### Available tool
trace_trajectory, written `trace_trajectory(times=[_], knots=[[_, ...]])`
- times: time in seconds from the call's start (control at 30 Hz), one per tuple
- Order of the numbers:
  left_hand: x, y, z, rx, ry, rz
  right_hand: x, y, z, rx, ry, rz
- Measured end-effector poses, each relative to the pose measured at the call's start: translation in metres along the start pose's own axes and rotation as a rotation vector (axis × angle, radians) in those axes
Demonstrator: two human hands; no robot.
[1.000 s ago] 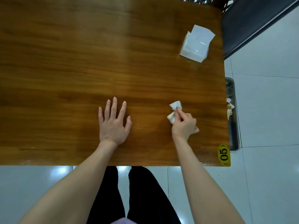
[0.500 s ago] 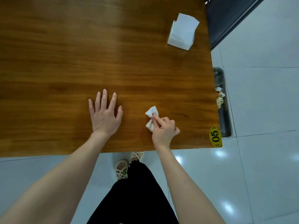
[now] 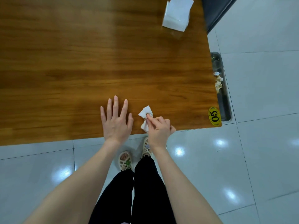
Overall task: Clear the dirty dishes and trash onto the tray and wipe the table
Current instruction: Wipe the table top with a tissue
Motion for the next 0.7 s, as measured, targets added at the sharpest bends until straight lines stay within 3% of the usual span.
trace_trajectory(times=[0.27, 0.5, 0.7], knots=[[0.001, 0.005, -0.001, 0.001, 0.011, -0.04, -0.058, 0.07, -0.038, 0.261, 0.161, -0.033], [0.0, 0.004, -0.001, -0.019, 0.041, -0.041, -0.005, 0.002, -0.016, -0.114, -0.094, -0.015], [-0.003, 0.008, -0.001, -0.023, 0.06, -0.042, -0.016, 0.022, -0.028, -0.076, -0.153, -0.058]])
Point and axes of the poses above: each hand's wrist, its own z-axis away from the middle knuckle, its own x-axis out of the palm, y = z × x, the point moved 10 cm from there along -z, towards the middle knuckle, and after that the axes turned 4 degrees about -x, right-handed, at the moved point
